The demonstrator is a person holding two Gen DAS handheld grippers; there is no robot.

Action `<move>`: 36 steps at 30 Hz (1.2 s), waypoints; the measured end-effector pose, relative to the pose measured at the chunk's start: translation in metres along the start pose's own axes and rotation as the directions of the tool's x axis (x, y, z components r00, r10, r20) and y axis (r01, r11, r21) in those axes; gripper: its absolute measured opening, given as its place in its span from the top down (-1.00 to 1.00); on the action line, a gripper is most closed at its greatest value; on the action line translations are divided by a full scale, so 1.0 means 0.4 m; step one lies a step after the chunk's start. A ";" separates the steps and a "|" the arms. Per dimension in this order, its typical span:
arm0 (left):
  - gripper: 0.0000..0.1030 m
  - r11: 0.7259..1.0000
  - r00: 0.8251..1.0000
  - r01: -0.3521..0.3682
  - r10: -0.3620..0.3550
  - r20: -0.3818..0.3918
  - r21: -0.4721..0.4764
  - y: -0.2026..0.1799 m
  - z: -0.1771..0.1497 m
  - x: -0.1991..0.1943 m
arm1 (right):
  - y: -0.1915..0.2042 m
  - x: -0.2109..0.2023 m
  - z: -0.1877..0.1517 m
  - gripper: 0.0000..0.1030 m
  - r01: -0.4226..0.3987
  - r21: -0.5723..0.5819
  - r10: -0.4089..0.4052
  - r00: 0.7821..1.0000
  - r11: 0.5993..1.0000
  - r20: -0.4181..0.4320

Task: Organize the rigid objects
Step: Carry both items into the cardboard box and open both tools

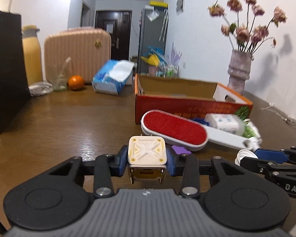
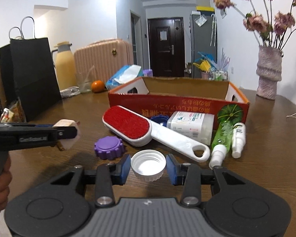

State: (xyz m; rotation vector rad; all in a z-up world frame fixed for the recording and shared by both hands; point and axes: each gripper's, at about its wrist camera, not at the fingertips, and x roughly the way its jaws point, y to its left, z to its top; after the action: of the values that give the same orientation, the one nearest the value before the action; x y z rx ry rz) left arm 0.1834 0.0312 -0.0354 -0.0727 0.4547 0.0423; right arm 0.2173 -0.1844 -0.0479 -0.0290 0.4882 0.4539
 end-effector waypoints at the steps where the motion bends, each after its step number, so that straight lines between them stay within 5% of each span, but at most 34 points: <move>1: 0.23 1.000 1.000 -0.003 0.003 0.017 0.006 -0.007 0.000 -0.027 | 0.003 -0.016 0.000 0.25 0.004 0.000 -0.004 1.000 1.000 0.011; 10: 0.23 0.999 0.988 0.012 -0.018 0.155 0.040 -0.059 0.040 -0.173 | -0.014 -0.177 0.010 0.25 0.035 0.005 -0.035 0.990 0.999 0.138; 19: 0.23 0.994 0.976 0.076 -0.091 0.197 0.083 -0.057 0.177 -0.078 | -0.120 -0.137 0.145 0.25 0.016 0.035 -0.022 0.982 0.999 0.190; 23: 0.23 0.990 0.983 0.118 -0.127 0.131 0.079 -0.055 0.280 0.072 | -0.187 -0.055 0.242 0.25 0.027 0.035 -0.033 0.983 0.999 0.183; 29: 0.23 0.995 0.995 0.092 -0.091 -0.034 0.041 -0.056 0.427 0.384 | -0.321 0.165 0.400 0.25 0.054 0.031 -0.057 0.994 0.998 0.098; 33: 0.23 0.997 0.977 0.078 -0.071 -0.200 0.025 -0.060 0.499 0.610 | -0.368 0.366 0.480 0.25 0.091 -0.039 -0.092 0.996 0.995 -0.020; 36: 0.23 0.999 0.934 0.028 -0.021 -0.355 0.015 -0.053 0.507 0.774 | -0.380 0.537 0.506 0.25 0.128 -0.135 -0.147 0.978 0.983 -0.145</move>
State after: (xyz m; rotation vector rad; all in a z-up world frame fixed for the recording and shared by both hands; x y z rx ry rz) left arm 0.5512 0.0338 0.0111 -0.0661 0.8170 -0.0004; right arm 0.5414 -0.2051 0.0203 -0.2192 0.6056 0.3467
